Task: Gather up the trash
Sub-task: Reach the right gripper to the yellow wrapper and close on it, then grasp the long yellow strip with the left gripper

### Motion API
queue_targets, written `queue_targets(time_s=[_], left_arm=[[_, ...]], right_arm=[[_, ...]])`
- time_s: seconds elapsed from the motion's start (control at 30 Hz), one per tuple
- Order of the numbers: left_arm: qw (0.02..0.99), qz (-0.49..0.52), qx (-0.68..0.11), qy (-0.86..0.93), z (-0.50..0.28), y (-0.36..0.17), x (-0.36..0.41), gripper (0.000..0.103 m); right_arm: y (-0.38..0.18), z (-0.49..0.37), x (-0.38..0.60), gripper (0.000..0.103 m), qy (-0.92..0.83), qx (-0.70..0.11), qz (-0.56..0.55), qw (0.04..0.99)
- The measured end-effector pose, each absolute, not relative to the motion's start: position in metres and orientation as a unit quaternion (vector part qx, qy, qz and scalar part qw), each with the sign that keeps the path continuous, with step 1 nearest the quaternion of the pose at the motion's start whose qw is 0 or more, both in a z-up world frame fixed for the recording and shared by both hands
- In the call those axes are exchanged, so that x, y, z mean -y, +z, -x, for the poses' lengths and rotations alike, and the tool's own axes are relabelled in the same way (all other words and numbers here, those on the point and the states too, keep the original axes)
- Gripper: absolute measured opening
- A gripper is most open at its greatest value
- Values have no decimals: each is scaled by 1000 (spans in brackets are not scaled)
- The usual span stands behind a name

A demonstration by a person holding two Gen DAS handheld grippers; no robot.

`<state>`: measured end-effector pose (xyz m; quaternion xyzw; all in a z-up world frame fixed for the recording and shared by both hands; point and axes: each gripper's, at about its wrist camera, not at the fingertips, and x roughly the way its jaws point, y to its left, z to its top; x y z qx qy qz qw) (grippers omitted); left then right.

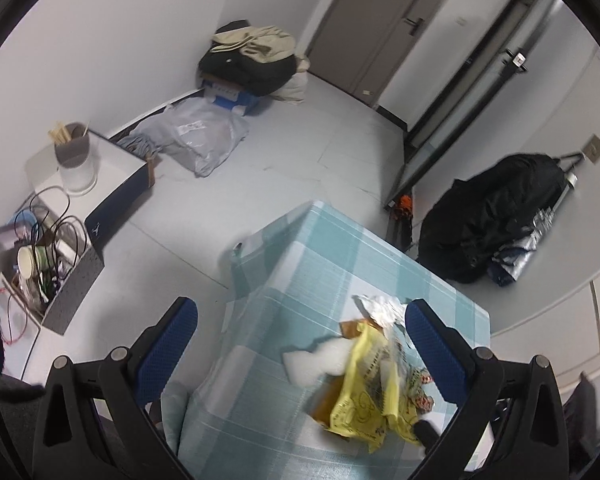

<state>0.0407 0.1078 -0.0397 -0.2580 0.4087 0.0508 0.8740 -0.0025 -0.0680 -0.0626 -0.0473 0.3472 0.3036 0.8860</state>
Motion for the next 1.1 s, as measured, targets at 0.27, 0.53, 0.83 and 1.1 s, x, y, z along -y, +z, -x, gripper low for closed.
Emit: queue_targets(time_s=[0.27,0.53,0.83,1.1], left_arm=[[863,284,-412,62,-44,-47,-126,102],[856,291,-425,50,-46,-55,-128,102],[844,260,-467,-43,-45,-68,-95,102],[817,190,-529,-131,-44,-86,-42,91]], right_arm=[[-86,4,17,60,299,-351,103,882],[-79,6,28,3,254,-334,144,896],[-31,17,87,1,254,-290,53,921],[-11,14,138,1,245,-283,-43,926]])
